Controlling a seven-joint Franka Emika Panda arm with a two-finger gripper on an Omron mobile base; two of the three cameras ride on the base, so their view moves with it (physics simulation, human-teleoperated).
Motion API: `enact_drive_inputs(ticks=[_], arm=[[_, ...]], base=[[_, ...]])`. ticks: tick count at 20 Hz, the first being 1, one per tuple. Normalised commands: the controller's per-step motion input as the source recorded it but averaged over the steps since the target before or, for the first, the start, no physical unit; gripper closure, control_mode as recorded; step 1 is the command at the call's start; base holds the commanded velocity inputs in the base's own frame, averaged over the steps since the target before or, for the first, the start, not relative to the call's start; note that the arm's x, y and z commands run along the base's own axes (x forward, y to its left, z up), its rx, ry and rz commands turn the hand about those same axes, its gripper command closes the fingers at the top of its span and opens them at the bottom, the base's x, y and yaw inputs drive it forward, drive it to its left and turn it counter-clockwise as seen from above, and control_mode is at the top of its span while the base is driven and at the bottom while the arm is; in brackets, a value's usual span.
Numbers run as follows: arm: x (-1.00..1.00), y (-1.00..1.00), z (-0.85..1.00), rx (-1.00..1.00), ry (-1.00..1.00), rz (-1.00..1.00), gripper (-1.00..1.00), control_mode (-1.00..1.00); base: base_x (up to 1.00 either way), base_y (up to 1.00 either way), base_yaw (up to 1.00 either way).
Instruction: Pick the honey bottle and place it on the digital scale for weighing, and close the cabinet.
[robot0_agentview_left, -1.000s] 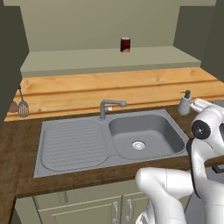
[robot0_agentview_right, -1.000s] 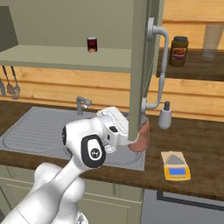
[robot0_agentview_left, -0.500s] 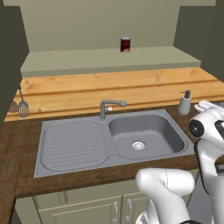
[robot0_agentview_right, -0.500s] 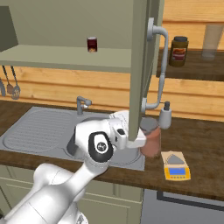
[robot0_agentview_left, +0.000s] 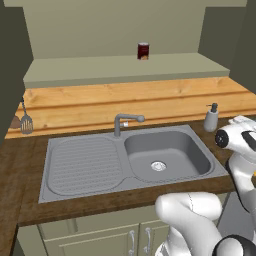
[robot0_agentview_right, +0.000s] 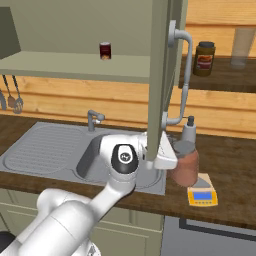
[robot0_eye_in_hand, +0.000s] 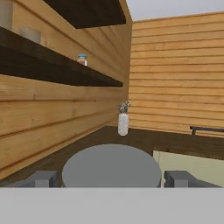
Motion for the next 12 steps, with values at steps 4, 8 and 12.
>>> enact_drive_inputs(ticks=[4,8,12], arm=[[0.04,-0.15,-0.02,0.00,0.01,0.00,1.00,-1.00],[0.10,-0.15,-0.01,0.00,0.00,0.00,1.00,-1.00],[0.02,-0.12,-0.02,0.01,0.00,0.02,1.00,-1.00]], base=[[0.00,0.00,0.00],[0.00,0.00,0.00],[0.00,0.00,0.00]])
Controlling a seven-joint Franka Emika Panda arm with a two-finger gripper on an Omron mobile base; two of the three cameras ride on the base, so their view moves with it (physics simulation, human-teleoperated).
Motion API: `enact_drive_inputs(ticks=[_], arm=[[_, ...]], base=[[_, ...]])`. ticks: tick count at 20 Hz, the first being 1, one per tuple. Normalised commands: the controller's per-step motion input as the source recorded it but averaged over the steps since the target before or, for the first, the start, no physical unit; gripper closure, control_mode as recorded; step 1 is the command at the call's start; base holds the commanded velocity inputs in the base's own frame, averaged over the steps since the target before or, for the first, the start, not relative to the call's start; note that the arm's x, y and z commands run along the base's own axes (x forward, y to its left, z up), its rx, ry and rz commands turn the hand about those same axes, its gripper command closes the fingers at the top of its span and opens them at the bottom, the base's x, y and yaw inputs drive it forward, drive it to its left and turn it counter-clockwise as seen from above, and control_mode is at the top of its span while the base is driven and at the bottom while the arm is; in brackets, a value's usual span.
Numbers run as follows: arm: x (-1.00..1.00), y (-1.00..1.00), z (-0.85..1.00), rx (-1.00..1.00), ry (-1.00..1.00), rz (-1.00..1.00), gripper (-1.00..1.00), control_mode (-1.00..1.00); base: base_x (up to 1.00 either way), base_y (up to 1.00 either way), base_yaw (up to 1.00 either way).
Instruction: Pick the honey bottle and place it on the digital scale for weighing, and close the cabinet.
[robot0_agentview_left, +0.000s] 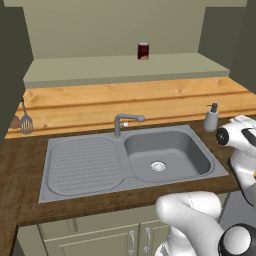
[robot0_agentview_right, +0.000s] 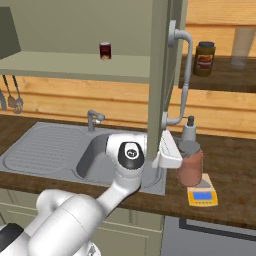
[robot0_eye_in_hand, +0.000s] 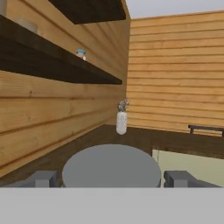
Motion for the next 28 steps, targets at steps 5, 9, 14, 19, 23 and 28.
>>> enact_drive_inputs(ticks=[5,9,14,19,23,28], arm=[[0.00,0.00,-0.18,0.00,0.00,0.03,1.00,-1.00],[0.00,-0.17,-0.28,0.05,0.00,0.04,1.00,-1.00],[0.02,-0.19,-0.18,0.05,0.00,0.01,1.00,-1.00],[0.04,-0.01,-0.01,0.00,-0.01,0.00,1.00,-1.00],[0.14,0.00,0.00,0.00,0.00,0.00,1.00,-1.00],[0.30,0.00,0.00,0.00,0.00,0.00,1.00,-1.00]], base=[[0.00,0.00,0.00],[0.00,0.00,0.00],[0.00,0.00,0.00],[0.00,0.00,0.00],[0.00,0.00,0.00],[0.00,0.00,0.00]])
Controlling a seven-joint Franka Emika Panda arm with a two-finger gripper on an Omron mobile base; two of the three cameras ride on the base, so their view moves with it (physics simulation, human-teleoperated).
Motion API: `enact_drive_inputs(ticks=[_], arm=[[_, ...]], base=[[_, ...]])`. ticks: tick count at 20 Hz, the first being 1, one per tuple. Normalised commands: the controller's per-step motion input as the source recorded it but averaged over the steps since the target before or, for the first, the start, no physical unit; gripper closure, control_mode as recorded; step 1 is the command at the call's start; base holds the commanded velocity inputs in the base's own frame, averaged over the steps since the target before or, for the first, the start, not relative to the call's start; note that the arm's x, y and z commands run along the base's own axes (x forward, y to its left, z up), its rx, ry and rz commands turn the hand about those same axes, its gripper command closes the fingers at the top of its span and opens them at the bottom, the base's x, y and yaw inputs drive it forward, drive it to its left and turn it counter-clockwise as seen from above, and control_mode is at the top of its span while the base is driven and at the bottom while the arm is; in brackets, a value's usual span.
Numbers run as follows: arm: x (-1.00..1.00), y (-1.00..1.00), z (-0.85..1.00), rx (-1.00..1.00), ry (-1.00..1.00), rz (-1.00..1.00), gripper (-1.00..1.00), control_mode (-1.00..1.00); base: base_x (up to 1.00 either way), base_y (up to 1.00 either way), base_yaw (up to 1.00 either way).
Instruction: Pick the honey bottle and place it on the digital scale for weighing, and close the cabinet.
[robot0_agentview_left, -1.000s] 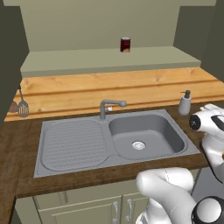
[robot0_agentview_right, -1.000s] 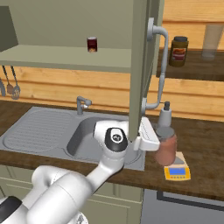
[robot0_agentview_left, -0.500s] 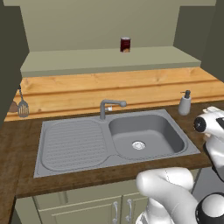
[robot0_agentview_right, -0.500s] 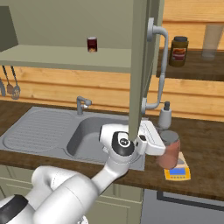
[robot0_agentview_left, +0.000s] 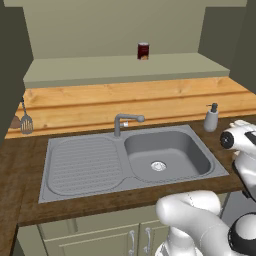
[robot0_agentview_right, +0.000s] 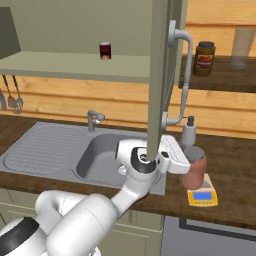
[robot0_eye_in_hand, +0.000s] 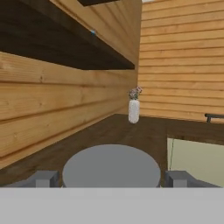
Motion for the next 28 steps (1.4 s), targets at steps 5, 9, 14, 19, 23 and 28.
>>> enact_drive_inputs(ticks=[5,9,14,19,23,28], arm=[[0.24,0.00,-0.05,0.00,0.00,0.00,1.00,-1.00],[0.00,-0.06,-0.21,0.00,0.00,0.00,1.00,-1.00],[0.01,-0.08,-0.12,0.00,0.00,0.00,1.00,-1.00],[0.10,-0.17,0.00,0.02,-0.01,0.00,1.00,-1.00],[0.28,-0.19,0.00,0.02,0.00,0.00,1.00,-1.00],[0.22,-0.04,0.00,0.00,0.00,0.00,1.00,-1.00]], base=[[0.00,0.00,0.00],[0.00,0.00,0.00],[0.00,0.00,0.00],[0.00,0.00,0.00],[0.00,0.00,0.00],[0.00,0.00,0.00]])
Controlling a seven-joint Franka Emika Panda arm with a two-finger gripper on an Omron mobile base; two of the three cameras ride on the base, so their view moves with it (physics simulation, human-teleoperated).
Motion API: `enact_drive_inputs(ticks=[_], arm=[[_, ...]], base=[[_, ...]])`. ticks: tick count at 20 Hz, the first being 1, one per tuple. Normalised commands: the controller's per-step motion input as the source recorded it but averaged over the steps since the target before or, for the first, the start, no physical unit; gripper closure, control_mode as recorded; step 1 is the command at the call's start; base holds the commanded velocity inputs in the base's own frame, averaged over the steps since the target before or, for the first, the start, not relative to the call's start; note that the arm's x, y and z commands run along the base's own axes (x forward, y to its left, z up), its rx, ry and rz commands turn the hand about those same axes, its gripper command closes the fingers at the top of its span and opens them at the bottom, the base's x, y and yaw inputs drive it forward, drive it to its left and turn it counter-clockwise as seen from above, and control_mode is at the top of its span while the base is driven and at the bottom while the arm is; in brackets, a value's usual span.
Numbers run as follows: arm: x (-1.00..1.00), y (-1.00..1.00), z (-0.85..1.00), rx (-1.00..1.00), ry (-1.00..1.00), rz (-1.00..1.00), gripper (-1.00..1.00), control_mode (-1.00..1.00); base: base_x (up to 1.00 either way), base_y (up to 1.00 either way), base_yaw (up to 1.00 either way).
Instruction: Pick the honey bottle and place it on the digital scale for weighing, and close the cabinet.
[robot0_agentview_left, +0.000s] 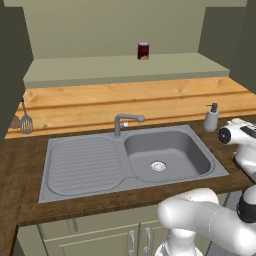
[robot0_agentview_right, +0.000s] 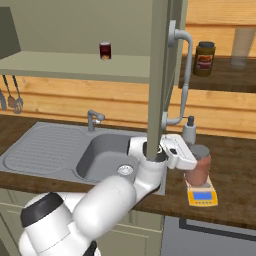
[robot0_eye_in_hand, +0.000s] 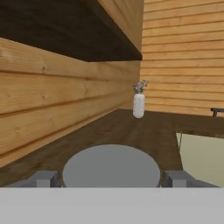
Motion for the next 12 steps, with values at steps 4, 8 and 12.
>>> enact_drive_inputs(ticks=[4,8,12], arm=[[0.21,-0.07,-0.13,0.00,0.00,0.00,1.00,-1.00],[0.03,-0.30,-0.25,0.00,0.00,0.00,1.00,-1.00],[0.00,-0.37,-0.09,0.00,0.00,0.00,1.00,-1.00]], base=[[0.00,0.00,0.00],[0.00,0.00,0.00],[0.00,0.00,0.00]])
